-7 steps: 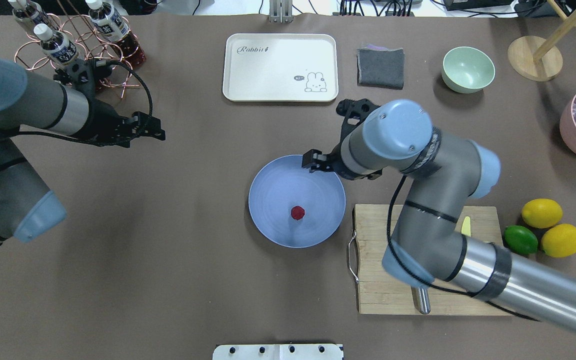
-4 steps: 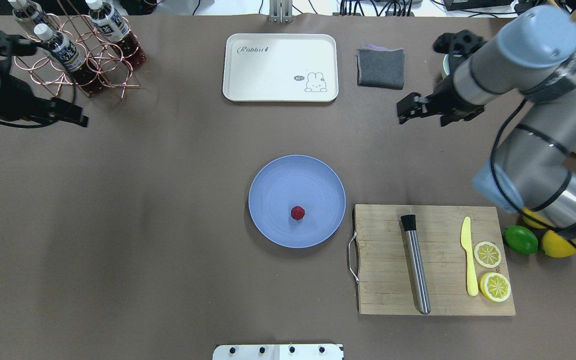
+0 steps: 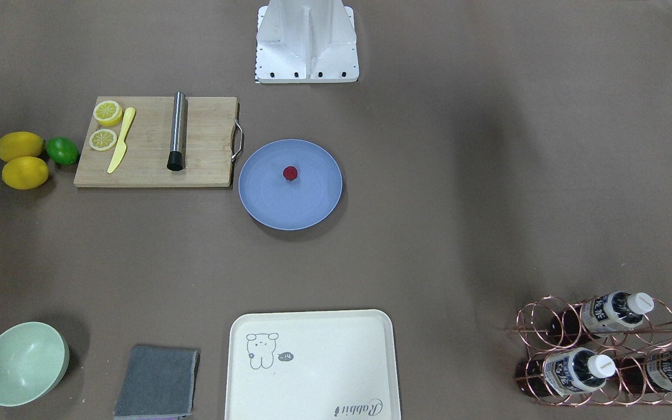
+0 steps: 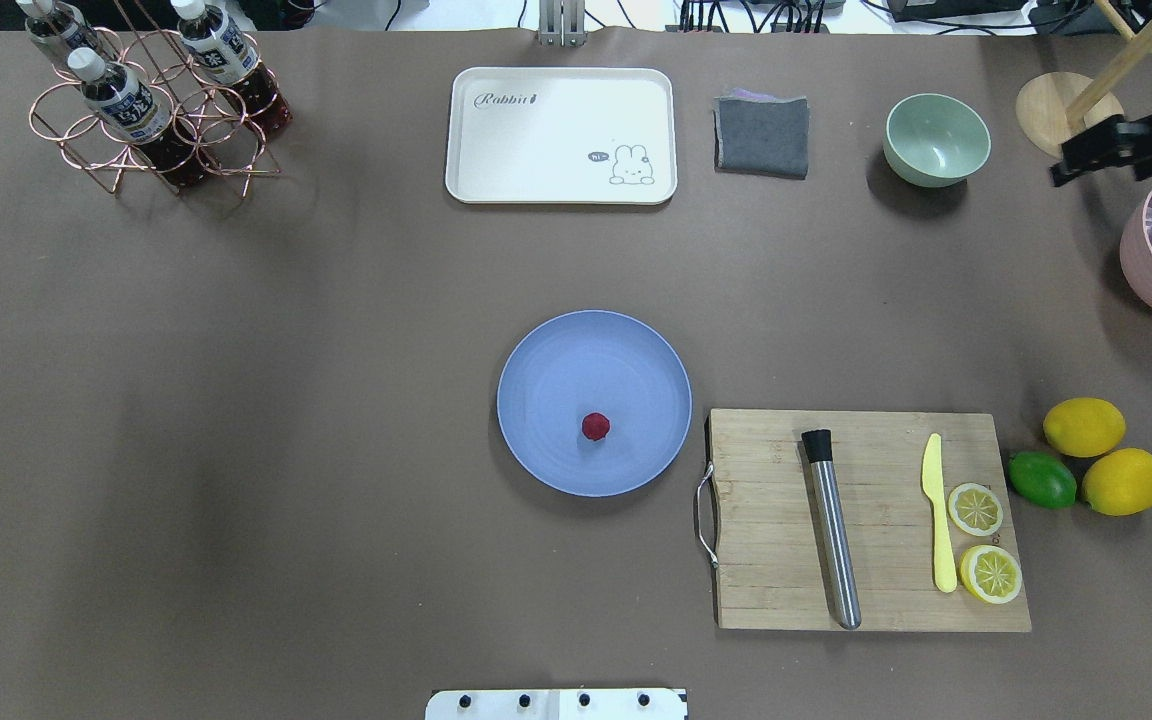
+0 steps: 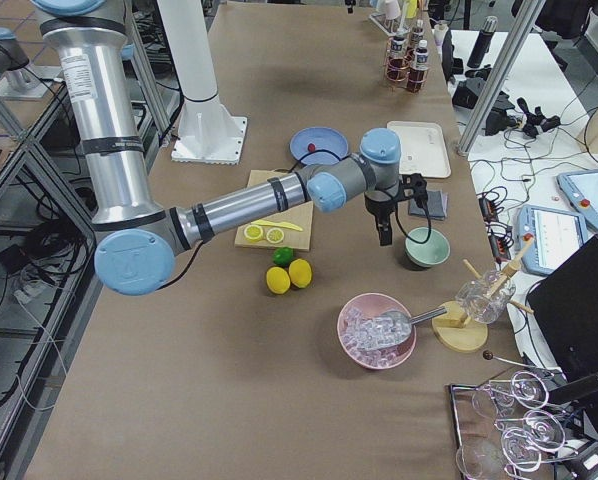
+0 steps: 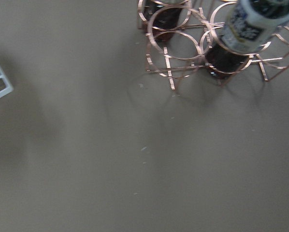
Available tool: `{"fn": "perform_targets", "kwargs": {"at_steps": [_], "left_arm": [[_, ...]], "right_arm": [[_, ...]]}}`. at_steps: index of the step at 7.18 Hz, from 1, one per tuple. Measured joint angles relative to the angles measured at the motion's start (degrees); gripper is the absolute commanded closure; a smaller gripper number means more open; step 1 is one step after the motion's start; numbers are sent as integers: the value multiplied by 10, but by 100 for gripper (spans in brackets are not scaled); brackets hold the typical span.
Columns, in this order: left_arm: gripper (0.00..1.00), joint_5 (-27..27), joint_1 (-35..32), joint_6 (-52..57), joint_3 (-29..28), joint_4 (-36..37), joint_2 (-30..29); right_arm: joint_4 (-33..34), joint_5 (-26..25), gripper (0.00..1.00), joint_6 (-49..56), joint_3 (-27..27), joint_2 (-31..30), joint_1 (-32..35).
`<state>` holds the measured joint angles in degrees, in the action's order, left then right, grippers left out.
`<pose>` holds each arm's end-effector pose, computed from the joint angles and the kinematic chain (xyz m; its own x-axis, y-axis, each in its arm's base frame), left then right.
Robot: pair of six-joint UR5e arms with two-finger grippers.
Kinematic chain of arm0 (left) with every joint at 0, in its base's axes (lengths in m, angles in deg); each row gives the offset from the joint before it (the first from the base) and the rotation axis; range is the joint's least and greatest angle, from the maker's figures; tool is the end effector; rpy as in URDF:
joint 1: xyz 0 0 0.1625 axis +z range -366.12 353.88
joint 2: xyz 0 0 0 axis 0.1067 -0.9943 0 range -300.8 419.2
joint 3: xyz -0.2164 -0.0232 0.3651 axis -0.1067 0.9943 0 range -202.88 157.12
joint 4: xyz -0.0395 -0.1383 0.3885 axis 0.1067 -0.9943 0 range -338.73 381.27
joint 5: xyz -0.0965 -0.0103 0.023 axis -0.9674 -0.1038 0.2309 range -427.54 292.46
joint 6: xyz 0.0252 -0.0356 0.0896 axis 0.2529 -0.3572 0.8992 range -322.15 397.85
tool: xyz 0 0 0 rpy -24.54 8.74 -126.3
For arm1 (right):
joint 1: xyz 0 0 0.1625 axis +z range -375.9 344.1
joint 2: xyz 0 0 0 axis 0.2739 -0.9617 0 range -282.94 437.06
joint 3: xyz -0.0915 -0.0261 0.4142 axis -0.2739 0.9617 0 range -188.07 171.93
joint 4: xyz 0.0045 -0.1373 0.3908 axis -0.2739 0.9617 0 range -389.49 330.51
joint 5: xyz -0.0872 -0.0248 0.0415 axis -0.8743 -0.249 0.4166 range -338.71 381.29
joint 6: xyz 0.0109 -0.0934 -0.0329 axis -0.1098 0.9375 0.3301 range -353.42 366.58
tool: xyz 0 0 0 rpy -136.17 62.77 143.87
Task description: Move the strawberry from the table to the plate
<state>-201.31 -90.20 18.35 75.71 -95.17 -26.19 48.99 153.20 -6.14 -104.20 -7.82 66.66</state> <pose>-0.0144 -0.4837 0.5705 0.6726 0.1123 -0.7315 0.1438 0.9497 0.2781 -0.0042 -0.5473 0.5390 0.7135 -0.1429 0.6860 -0.0385 0.9695 0.2420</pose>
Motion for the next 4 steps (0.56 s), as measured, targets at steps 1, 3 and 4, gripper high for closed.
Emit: {"fn": "perform_targets", "kwargs": {"at_steps": [1,3,4], "left_arm": [[3,-2,-18,6,-2,0,12],[3,-3,-34,8,-1,0,19],[3,-4,-49,9,-1,0,24]], "right_arm": [[-2,2,0,57,18,-28,39],[-17,1,0,96,38,-60,83],[-49,1,0,99,52,-68,95]]}}
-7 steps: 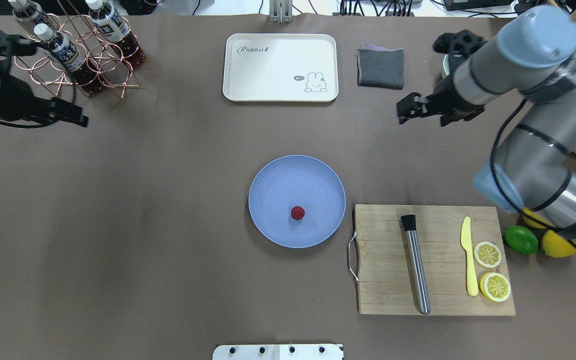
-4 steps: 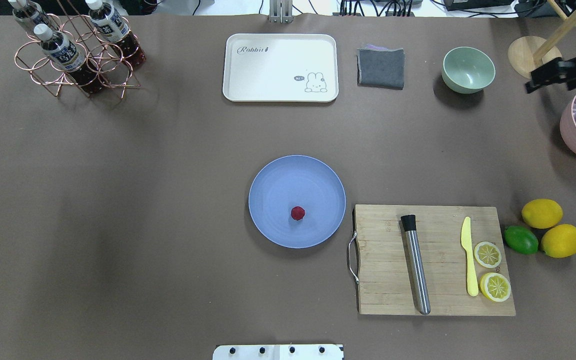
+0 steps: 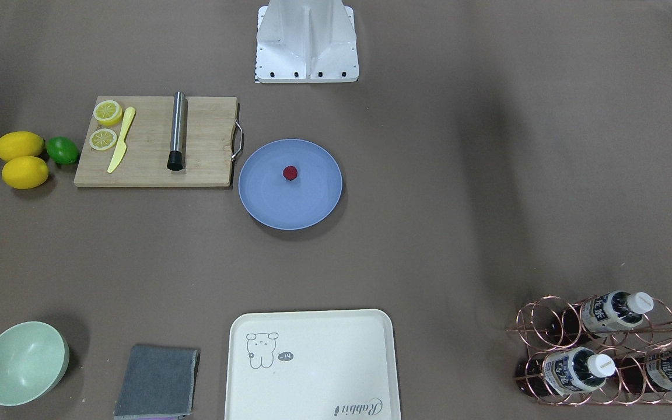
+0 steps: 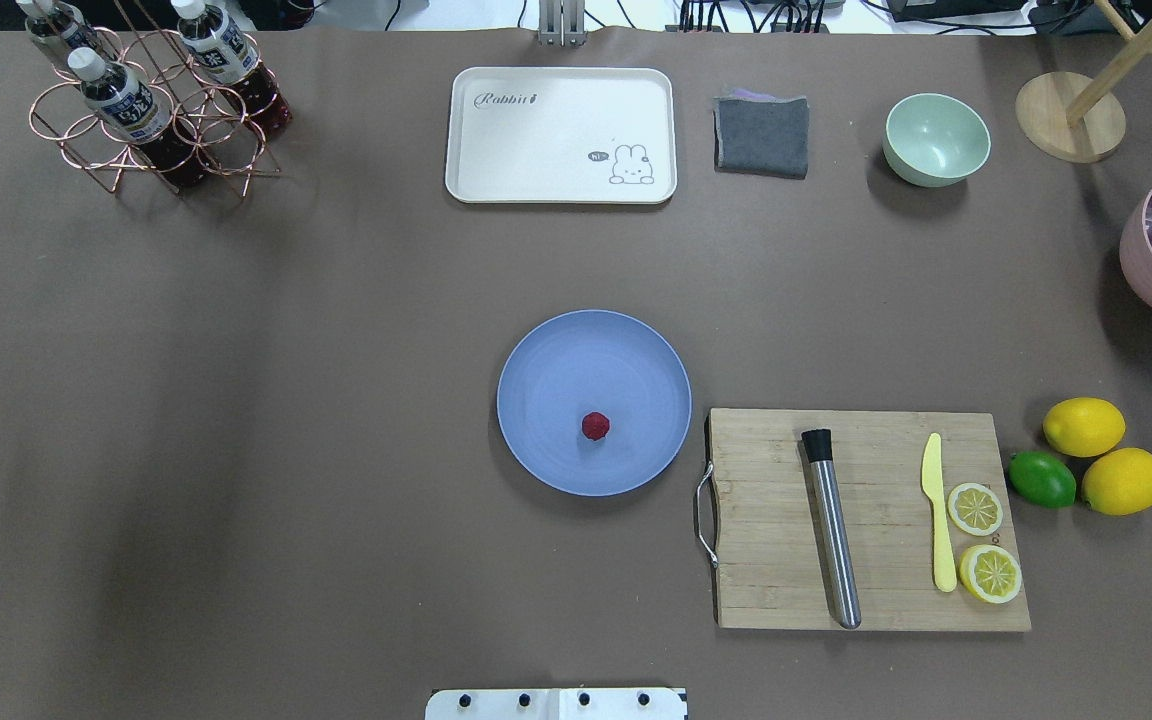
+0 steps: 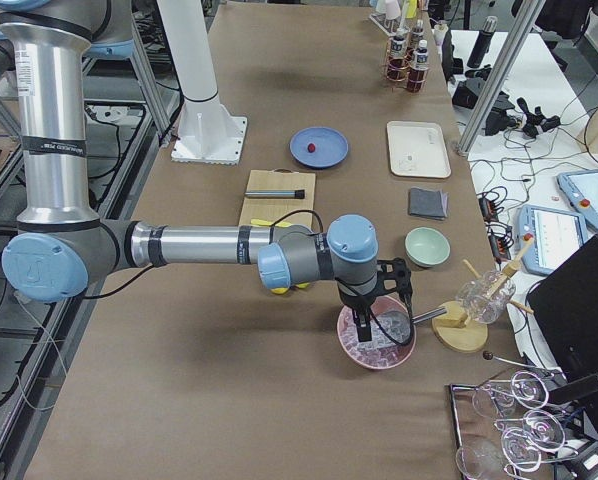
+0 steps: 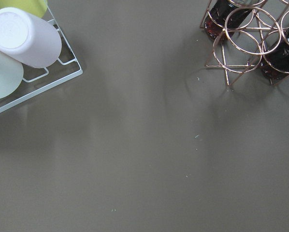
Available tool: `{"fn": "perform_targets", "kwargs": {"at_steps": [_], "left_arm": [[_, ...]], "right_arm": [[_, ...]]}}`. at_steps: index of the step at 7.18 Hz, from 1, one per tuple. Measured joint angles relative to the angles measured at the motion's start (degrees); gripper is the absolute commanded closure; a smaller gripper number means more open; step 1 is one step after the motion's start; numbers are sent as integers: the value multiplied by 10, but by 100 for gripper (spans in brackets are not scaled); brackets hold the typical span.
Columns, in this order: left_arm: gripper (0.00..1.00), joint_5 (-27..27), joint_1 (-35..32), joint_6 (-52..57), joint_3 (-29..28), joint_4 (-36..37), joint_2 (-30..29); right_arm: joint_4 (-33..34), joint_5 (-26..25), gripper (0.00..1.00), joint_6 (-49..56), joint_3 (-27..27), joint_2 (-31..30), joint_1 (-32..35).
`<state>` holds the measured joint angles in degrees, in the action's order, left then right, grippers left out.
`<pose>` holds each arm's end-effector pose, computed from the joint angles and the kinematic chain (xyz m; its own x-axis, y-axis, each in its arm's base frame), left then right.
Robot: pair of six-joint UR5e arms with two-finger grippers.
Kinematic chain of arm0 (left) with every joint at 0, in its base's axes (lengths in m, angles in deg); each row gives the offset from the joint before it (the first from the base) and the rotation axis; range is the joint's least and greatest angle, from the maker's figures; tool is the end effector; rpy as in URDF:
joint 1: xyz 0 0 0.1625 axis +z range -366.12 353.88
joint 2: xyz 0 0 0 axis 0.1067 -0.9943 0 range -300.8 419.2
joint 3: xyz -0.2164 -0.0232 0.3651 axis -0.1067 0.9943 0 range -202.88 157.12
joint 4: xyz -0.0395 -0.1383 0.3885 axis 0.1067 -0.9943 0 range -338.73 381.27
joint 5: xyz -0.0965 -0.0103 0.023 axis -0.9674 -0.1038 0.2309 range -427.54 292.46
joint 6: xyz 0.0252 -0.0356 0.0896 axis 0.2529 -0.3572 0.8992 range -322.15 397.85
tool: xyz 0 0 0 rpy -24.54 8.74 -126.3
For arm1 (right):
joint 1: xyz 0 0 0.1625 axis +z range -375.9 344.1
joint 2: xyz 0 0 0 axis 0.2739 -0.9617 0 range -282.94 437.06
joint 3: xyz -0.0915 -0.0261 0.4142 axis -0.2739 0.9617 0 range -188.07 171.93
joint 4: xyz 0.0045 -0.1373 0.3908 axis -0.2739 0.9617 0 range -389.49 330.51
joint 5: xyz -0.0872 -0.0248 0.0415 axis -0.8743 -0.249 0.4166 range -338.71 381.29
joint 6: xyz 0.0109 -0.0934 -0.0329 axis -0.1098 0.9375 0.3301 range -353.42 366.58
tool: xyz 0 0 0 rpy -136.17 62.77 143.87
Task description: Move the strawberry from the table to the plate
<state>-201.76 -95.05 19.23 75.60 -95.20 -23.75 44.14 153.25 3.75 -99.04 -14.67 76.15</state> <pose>-0.0550 -0.4626 0.5910 0.6784 0.0398 -0.7336 0.2111 0.9459 0.2465 0.0844 -0.4926 0.6370 0.7470 -0.1056 0.6564 -0.0713 0.9689 0.2370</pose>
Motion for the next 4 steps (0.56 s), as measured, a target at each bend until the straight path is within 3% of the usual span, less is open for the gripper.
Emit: {"fn": "perform_targets", "kwargs": {"at_steps": [4], "left_arm": [[3,-1,-19,0,10,2,11]], "right_arm": [[-103,5,0,0,44,-28,16]]}}
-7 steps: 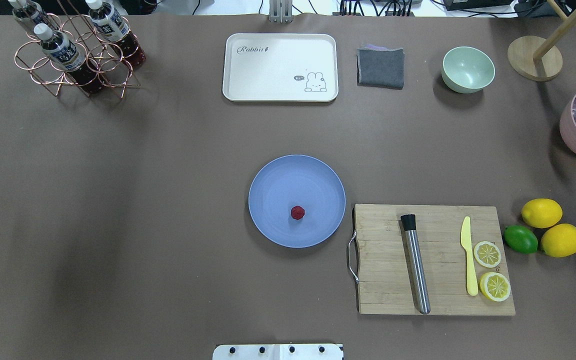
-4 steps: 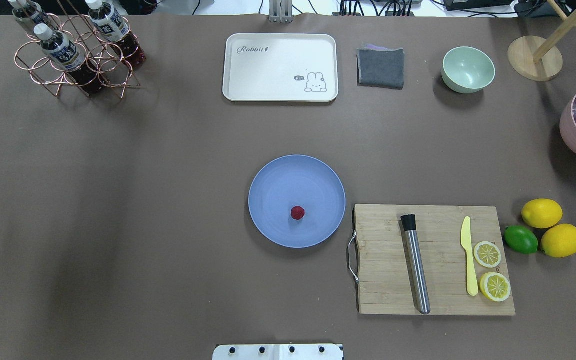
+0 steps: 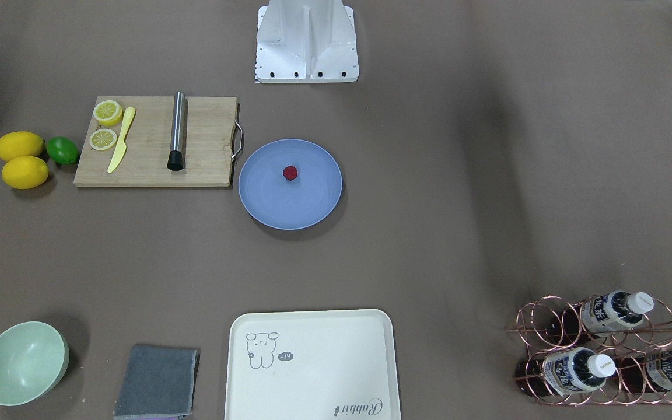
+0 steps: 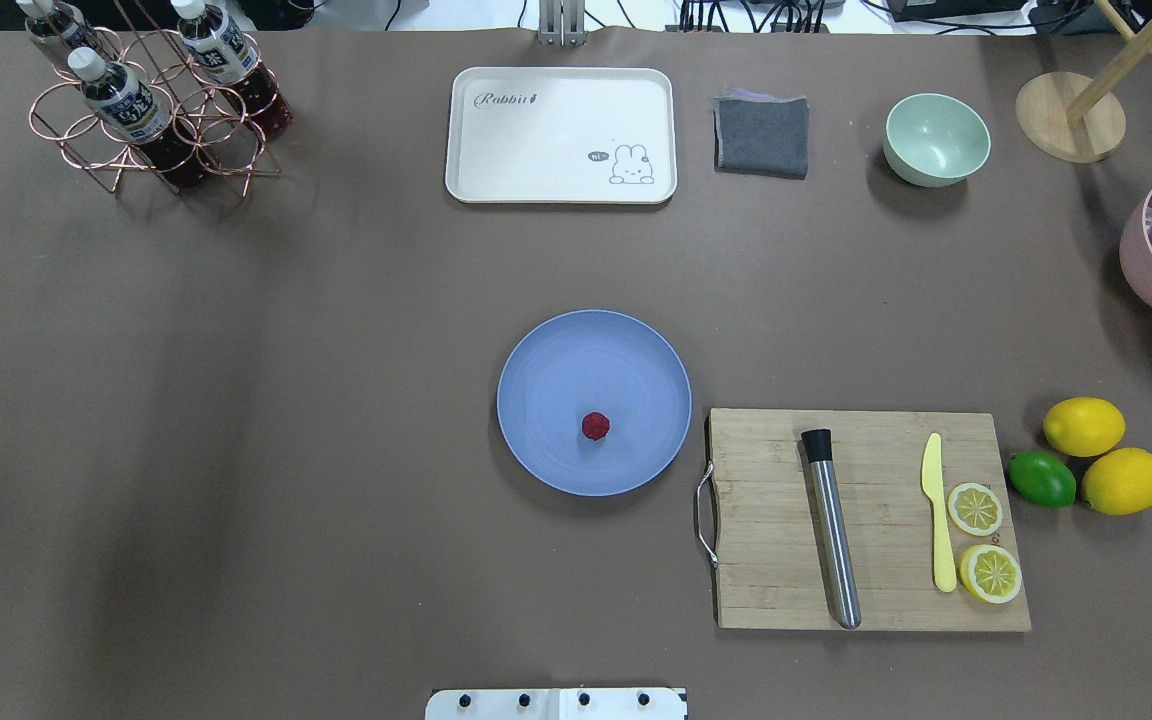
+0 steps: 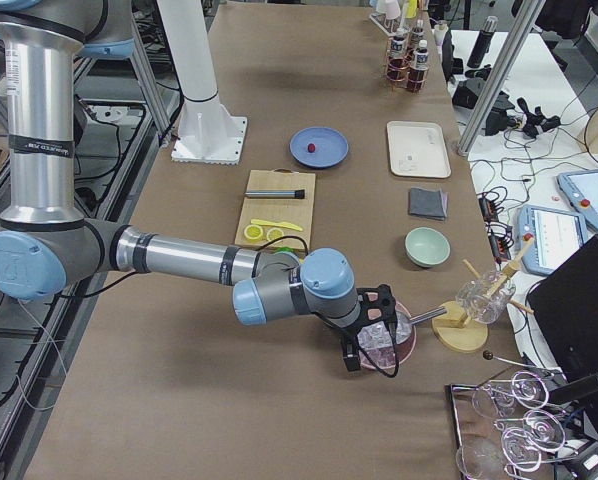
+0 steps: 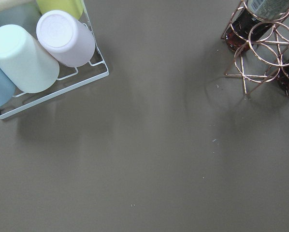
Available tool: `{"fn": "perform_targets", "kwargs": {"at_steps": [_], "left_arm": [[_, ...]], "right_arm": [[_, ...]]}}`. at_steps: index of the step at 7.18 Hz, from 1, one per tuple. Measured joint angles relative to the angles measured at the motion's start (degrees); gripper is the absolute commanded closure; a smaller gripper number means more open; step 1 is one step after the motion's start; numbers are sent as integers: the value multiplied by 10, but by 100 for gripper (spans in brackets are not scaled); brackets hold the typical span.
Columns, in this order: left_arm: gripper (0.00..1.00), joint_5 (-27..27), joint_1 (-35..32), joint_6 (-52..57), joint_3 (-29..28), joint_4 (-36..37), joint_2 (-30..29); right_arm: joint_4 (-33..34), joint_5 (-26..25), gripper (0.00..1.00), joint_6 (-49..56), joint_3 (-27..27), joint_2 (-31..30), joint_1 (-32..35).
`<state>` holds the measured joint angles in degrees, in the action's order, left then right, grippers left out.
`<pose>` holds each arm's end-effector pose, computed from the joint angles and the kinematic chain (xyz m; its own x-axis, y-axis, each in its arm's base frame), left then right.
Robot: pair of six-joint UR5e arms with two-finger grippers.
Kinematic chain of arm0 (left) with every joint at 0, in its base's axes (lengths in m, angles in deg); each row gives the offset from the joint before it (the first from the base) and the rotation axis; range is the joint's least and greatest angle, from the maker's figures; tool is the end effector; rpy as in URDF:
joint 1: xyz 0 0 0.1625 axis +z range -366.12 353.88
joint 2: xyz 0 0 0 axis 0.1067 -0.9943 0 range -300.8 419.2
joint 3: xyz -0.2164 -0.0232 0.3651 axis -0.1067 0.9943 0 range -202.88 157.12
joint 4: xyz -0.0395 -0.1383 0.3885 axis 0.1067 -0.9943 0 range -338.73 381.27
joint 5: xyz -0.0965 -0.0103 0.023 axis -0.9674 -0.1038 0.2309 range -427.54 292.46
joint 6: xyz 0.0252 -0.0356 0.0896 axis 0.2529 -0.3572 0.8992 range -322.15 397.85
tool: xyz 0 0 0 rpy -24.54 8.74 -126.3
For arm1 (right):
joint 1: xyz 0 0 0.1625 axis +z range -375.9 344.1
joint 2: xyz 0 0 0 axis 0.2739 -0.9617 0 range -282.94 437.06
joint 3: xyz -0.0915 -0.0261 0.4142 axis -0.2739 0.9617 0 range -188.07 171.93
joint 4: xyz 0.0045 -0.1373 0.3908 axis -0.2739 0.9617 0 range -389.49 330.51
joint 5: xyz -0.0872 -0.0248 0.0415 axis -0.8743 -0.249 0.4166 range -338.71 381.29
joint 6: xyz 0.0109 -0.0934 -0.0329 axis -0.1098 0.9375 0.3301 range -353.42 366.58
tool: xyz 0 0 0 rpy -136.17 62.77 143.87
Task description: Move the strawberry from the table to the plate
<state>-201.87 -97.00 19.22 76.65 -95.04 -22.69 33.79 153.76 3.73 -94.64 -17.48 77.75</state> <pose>-0.0705 -0.4526 0.5903 0.6780 0.0150 -0.7349 0.2429 0.9391 0.2432 0.0960 -0.4677 0.6781 0.7460 -0.1226 0.6545 -0.0974 0.9523 0.2893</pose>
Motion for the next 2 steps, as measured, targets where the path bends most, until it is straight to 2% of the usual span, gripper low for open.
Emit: {"fn": "perform_targets", "kwargs": {"at_steps": [2], "left_arm": [[3,0,1,0,0,0,1]], "right_arm": [[-10,0,0,-1,1,1,0]]}}
